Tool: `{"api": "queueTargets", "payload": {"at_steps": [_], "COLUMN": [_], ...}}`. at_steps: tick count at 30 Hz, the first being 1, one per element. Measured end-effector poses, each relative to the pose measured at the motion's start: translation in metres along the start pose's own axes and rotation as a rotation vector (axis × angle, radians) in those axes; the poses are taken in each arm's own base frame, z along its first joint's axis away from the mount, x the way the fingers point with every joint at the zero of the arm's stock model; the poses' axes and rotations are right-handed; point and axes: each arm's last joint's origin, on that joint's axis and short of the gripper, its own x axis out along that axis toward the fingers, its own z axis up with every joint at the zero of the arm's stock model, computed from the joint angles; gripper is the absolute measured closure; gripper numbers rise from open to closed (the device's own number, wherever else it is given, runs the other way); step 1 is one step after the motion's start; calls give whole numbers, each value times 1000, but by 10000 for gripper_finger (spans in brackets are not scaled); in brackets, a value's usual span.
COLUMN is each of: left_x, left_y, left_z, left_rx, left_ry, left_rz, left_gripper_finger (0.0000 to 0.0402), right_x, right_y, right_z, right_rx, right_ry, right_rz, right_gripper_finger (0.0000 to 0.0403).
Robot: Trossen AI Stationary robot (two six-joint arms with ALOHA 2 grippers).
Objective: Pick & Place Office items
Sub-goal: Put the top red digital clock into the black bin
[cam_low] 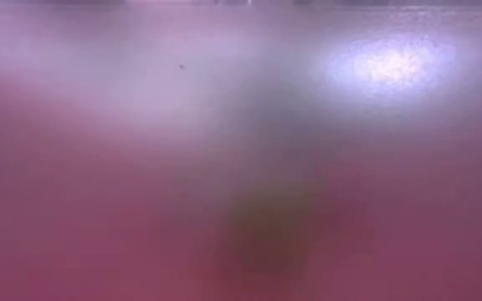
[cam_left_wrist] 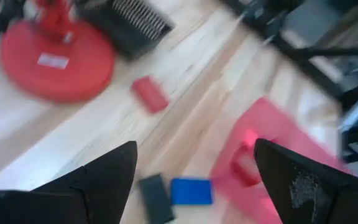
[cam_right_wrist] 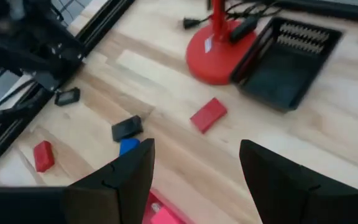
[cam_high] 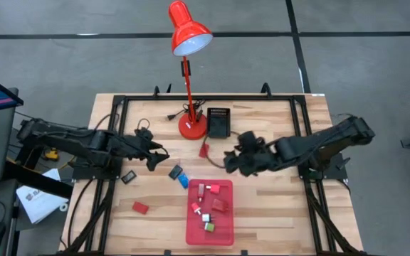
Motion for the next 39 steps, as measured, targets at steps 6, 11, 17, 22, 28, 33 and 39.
{"api": "queueTargets", "payload": {"at_steps": [6,11,17,22,28,33,39], "left_x": [23,50,87,114,152,177,203], "left_y": [-1,-9,-18,-22,-22,-27,-24], "left_z": [0,17,32,49,58,59,48], "left_rx": [-1,-19,-21,-72,-160,-164,-143], "left_ry": [-25,16,97,108,175,209,289], "left_rz": [137,156,192,233,255,278,346], "left_gripper_finger": [82,82,82,74,68,70,69], "right_x": [-12,-7,-9,-22,-51,-76,-93], "right_y": [-19,-26,-27,-33,-47,-60,-69], "right_z": [18,22,23,26,32,38,42], "right_rx": [-13,-43,-76,-77,-47,-6,5], "right_ry": [-14,8,22,13,-36,-105,-144], "right_rz": [-23,-50,-43,-29,-1,36,73], "right_gripper_finger": [174,174,174,174,174,174,174]}}
